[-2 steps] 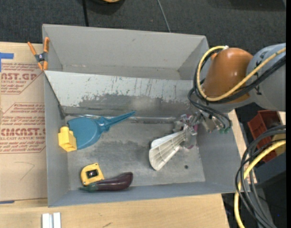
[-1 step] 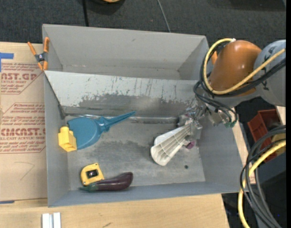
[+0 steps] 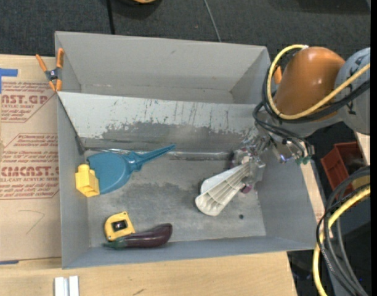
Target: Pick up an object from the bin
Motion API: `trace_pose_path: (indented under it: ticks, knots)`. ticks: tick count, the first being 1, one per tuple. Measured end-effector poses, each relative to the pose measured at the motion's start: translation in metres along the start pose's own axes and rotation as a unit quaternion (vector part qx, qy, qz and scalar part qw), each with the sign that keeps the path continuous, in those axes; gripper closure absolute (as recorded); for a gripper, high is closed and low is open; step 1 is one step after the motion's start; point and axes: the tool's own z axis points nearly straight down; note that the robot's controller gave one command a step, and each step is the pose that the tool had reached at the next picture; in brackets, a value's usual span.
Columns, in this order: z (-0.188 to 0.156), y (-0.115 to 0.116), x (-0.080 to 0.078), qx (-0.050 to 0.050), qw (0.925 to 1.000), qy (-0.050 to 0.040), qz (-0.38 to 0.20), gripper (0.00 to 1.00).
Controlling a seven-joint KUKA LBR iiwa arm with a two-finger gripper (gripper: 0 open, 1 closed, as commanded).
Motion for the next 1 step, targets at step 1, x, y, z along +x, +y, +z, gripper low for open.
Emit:
trace_pose_path:
  ticks: [1]
  knots:
    - [-0.0214, 0.0014, -0.0021, 0.002, 1.0, -0.0039, -0.002, 1.0]
